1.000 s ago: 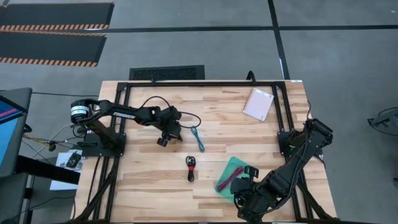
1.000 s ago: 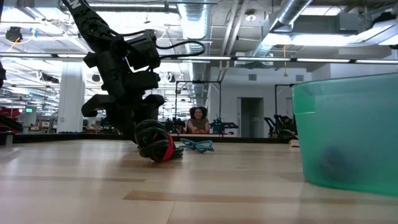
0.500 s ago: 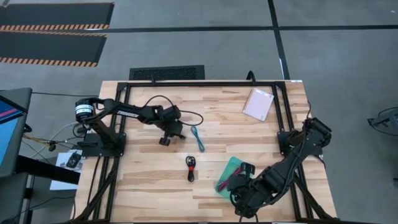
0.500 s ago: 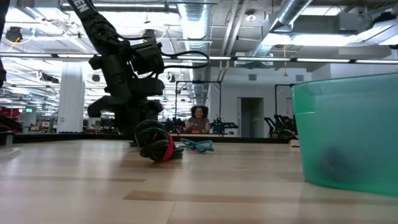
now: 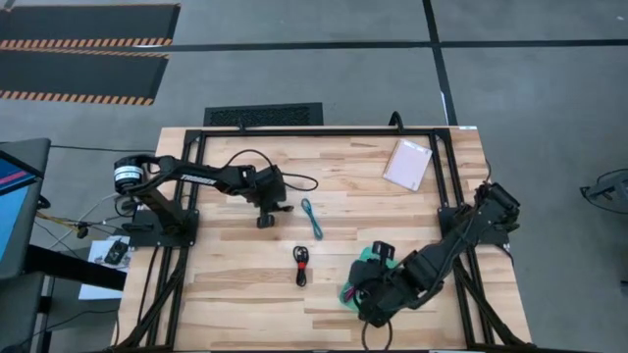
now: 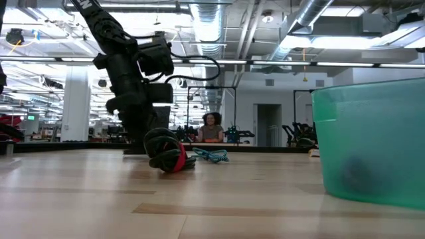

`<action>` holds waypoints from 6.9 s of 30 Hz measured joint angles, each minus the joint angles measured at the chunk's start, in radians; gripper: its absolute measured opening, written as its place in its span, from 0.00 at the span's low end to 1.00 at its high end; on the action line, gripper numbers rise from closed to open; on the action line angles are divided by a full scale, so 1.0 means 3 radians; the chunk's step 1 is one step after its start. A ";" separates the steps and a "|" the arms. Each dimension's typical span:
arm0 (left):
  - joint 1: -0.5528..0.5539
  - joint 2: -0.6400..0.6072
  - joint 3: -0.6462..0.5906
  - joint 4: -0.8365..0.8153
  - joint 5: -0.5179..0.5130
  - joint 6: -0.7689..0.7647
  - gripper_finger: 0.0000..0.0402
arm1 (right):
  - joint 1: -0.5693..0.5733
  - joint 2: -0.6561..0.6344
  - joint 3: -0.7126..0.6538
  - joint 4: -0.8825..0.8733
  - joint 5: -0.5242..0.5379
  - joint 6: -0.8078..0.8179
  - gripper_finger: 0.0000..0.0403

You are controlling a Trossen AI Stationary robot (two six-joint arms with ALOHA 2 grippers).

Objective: Pick and place USB-C Cables
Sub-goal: Put the top black usb cable into the bin

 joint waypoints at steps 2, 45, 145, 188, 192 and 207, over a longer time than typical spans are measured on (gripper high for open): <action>-0.0021 -0.0077 0.0000 0.0035 0.0000 -0.0205 0.01 | -0.0053 -0.0006 0.0000 0.0014 -0.0002 -0.0130 0.40; -0.2414 -0.1914 0.0004 0.1183 -0.2675 -0.1533 0.01 | -0.1718 -0.1776 -0.2382 0.3943 -0.1064 -0.2744 0.41; -0.1720 -0.1048 -0.0146 0.3048 -0.1730 -0.0801 0.01 | -0.1833 -0.1054 -0.2268 0.5433 -0.0637 -0.2855 0.38; -0.1752 -0.1241 -0.0149 0.1498 -0.2076 -0.1904 0.56 | -0.2013 -0.1499 -0.2090 0.2666 -0.0121 -0.2914 0.08; -0.1752 -0.1320 -0.0151 0.1465 -0.1815 -0.1952 0.54 | -0.1694 -0.1629 -0.2059 0.2234 -0.0084 -0.2541 0.08; -0.1751 -0.2151 -0.0005 0.0503 -0.1449 -0.1969 0.48 | -0.0316 -0.1103 -0.1891 0.2035 0.0173 -0.1702 0.08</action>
